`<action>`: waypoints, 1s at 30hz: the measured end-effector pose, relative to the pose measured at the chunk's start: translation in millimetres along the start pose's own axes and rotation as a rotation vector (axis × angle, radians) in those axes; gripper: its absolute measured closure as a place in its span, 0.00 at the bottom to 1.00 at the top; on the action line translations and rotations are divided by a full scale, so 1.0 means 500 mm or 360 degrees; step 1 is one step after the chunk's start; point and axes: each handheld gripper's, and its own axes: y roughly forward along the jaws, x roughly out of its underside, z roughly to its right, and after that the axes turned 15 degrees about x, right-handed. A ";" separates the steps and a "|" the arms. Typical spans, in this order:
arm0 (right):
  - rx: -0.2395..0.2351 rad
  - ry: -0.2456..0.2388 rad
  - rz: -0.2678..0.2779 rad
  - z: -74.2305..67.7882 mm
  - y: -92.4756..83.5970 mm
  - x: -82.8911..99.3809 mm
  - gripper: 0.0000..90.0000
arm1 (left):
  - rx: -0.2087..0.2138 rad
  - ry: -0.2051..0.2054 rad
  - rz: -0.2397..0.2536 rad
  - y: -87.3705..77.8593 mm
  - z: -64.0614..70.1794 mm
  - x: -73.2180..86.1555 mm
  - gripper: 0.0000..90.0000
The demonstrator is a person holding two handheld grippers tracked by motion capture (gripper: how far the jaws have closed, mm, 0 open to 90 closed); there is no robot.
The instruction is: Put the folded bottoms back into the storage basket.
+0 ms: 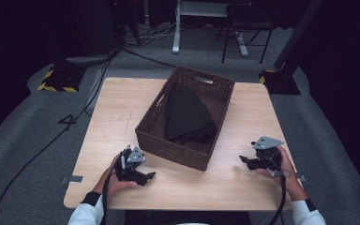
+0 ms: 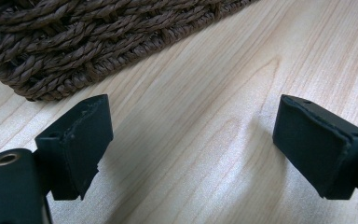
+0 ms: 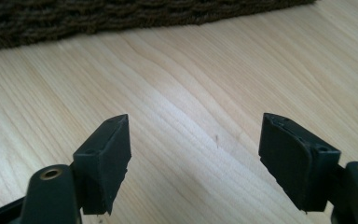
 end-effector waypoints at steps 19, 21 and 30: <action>-0.0040 0.0251 -0.0011 0.039 -0.033 0.141 0.26 | -0.0001 -0.0001 0.0000 0.000 0.000 0.000 0.14; -0.0037 0.0282 -0.0024 0.042 -0.036 0.159 0.24 | -0.0001 -0.0002 0.0001 0.000 0.000 0.000 0.14; -0.0036 0.0442 -0.0042 0.058 -0.046 0.193 0.21 | 0.0000 -0.0001 0.0001 0.000 0.000 0.000 0.14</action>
